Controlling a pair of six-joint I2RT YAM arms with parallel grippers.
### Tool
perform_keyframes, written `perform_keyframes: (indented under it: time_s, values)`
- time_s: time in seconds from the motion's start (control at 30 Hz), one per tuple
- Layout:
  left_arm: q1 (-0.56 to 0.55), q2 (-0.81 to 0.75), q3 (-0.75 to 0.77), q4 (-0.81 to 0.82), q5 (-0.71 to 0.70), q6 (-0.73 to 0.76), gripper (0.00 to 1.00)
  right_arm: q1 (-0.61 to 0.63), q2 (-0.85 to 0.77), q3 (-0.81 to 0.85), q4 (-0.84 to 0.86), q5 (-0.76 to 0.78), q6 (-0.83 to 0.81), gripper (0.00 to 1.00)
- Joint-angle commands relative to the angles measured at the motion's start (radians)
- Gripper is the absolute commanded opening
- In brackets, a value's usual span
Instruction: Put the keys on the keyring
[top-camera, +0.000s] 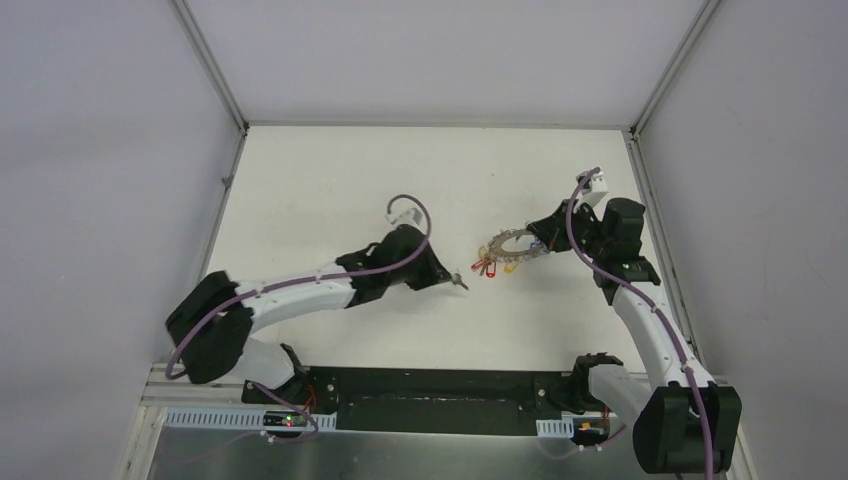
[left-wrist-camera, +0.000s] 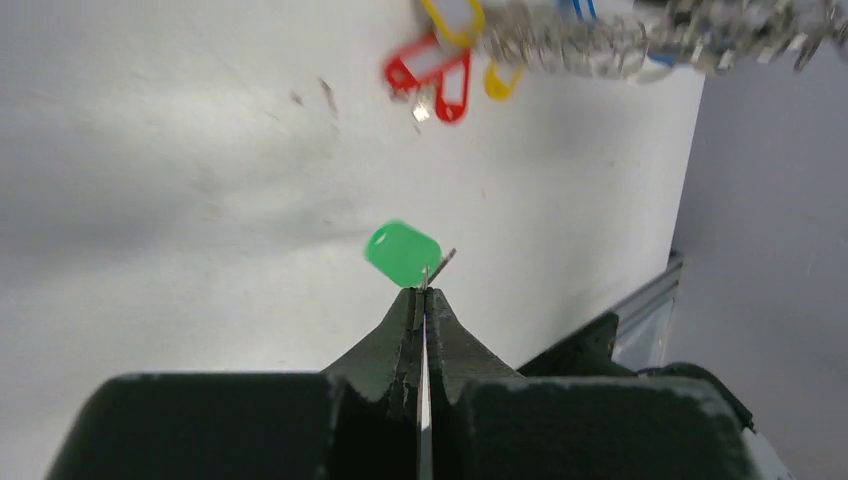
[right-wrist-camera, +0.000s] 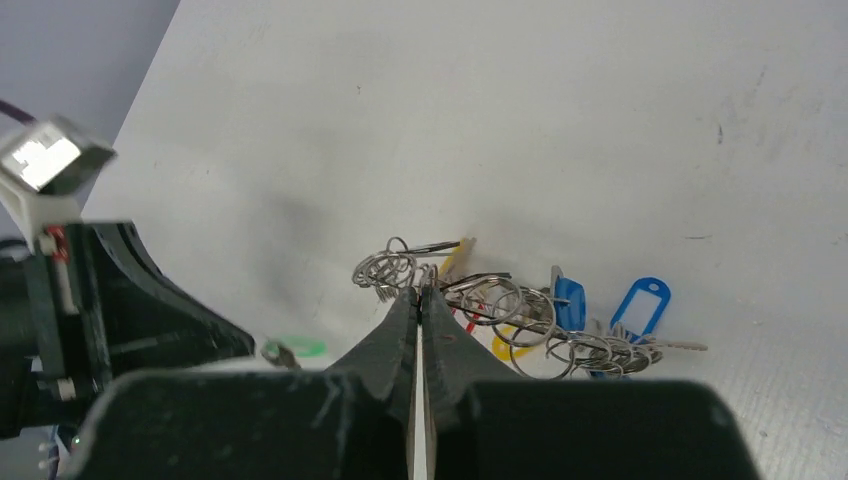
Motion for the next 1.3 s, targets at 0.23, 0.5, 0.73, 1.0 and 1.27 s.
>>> perform_keyframes:
  time_s: [0.23, 0.5, 0.73, 1.0, 1.27]
  values:
    - [0.113, -0.606, -0.067, -0.242, -0.239, 0.633, 0.0, 0.161, 0.087, 0.29, -0.271, -0.242, -0.345, 0.0]
    - [0.113, -0.717, 0.018, -0.293, -0.06, 0.972, 0.0, 0.317, 0.103, 0.34, -0.299, -0.447, -0.479, 0.0]
    - [0.114, -0.687, 0.044, -0.298, 0.163, 1.098, 0.0, 0.361, 0.05, 0.311, -0.266, -0.578, -0.543, 0.0]
    - [0.114, -0.632, 0.045, -0.269, 0.349, 1.187, 0.0, 0.435, 0.032, 0.289, -0.261, -0.611, -0.581, 0.0]
    - [0.097, -0.625, 0.009, -0.113, 0.485, 1.205, 0.0, 0.496, 0.014, 0.233, -0.172, -0.625, -0.563, 0.0]
